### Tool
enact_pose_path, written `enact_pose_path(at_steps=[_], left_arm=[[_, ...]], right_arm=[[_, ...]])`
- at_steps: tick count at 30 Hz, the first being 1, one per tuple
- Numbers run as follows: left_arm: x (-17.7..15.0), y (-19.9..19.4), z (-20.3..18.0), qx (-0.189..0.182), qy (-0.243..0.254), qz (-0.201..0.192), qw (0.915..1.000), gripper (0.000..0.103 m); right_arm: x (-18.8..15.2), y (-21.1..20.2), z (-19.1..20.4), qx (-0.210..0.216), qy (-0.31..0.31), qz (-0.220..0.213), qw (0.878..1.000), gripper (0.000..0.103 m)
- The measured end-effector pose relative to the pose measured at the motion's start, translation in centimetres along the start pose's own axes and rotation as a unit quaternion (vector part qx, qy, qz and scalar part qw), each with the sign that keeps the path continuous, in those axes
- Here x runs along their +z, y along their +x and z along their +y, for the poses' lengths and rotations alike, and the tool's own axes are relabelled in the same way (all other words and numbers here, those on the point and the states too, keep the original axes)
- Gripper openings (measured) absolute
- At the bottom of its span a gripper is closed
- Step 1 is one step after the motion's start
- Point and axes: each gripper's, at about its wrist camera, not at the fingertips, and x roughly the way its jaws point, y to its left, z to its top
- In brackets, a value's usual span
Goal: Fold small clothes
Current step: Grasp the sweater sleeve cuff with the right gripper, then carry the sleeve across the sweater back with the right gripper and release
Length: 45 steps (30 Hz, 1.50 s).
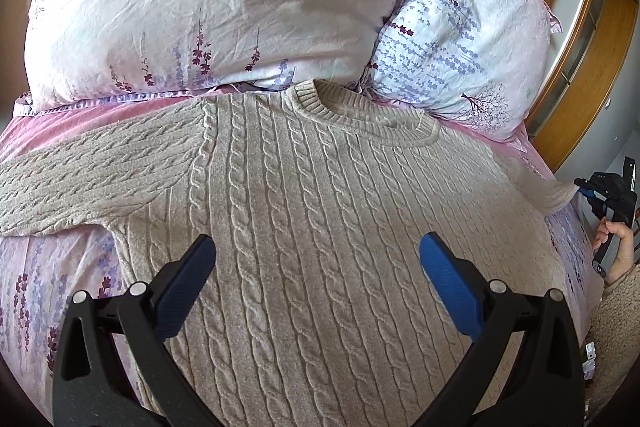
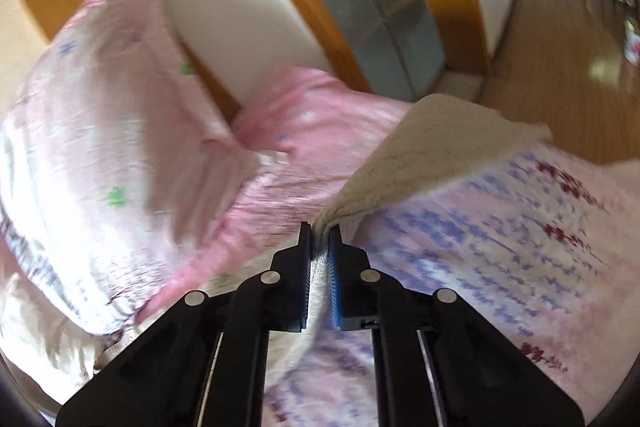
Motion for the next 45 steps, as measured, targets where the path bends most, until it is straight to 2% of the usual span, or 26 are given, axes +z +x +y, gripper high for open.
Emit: enact_pose_path(at_steps=[3,5,7,9,11,13,15,18,20,23,25,27,29,31,34,37,41,43,45], left_arm=[[0.0,-0.1,0.0,-0.003,-0.004,-0.002,1.0000,0.101],[0.0,-0.1,-0.1,-0.003,-0.005,-0.003,1.0000,0.101],[-0.1,-0.2,-0.2,-0.004,-0.005,-0.005,1.0000,0.101],[-0.2,-0.3,-0.3,-0.005,-0.005,-0.005,1.0000,0.101],[-0.3,-0.4,-0.4,-0.006,-0.005,-0.005,1.0000,0.101],[-0.4,-0.4,-0.5,-0.007,-0.004,-0.005,1.0000,0.101],[-0.4,-0.6,-0.6,-0.009,-0.003,-0.007,0.9999,0.101],[-0.4,-0.9,-0.4,-0.016,-0.003,-0.015,0.9998,0.101],[-0.3,-1.0,-0.4,-0.022,-0.002,-0.019,0.9996,0.101],[0.0,-0.9,-0.4,-0.041,-0.006,-0.020,0.9989,0.101],[0.2,-0.6,-0.3,-0.061,-0.012,-0.018,0.9979,0.101],[0.4,-0.3,-0.1,-0.073,-0.022,-0.012,0.9970,0.101],[0.6,0.0,0.4,-0.087,-0.038,-0.007,0.9955,0.101],[0.6,0.0,1.0,-0.099,-0.054,-0.006,0.9936,0.101],[0.6,-0.2,2.0,-0.117,-0.073,-0.011,0.9903,0.101],[0.7,-0.3,2.9,-0.120,-0.092,-0.015,0.9884,0.101],[0.9,-0.2,3.8,-0.134,-0.129,-0.012,0.9826,0.101],[0.8,-0.1,3.9,-0.140,-0.140,-0.010,0.9802,0.101],[0.8,0.0,3.9,-0.143,-0.146,-0.005,0.9788,0.101]], right_arm=[[-0.9,-1.4,4.0,0.053,-0.051,-0.002,0.997,0.009],[-2.5,-2.2,7.2,0.100,-0.093,0.010,0.991,0.009],[-4.6,-2.4,9.8,0.138,-0.128,0.034,0.982,0.009],[-8.1,-1.8,12.6,0.172,-0.174,0.081,0.966,0.009],[-11.5,-0.6,14.3,0.183,-0.207,0.133,0.952,0.009],[-14.9,1.3,15.2,0.172,-0.234,0.188,0.938,0.009],[-16.5,2.6,15.3,0.156,-0.242,0.216,0.933,0.011],[-15.4,4.0,13.5,0.172,-0.174,0.245,0.938,0.022],[-13.9,3.6,12.3,0.182,-0.114,0.238,0.947,0.052],[-11.3,3.8,10.1,0.167,-0.052,0.207,0.963,0.055],[-9.8,4.2,8.7,0.153,-0.010,0.194,0.969,0.055],[-8.6,4.6,7.3,0.133,0.019,0.176,0.975,0.048],[-7.9,5.0,6.5,0.111,0.031,0.162,0.980,0.028],[-7.7,5.2,6.8,0.095,0.018,0.149,0.984,0.012],[-8.1,3.8,9.9,0.116,-0.044,0.118,0.985,0.010],[-10.3,1.7,14.9,0.175,-0.126,0.109,0.970,0.009],[-16.1,0.8,21.7,0.236,-0.228,0.151,0.932,0.009],[-19.6,1.7,23.9,0.247,-0.269,0.188,0.912,0.010],[-23.4,3.0,25.7,0.234,-0.320,0.229,0.889,0.020]])
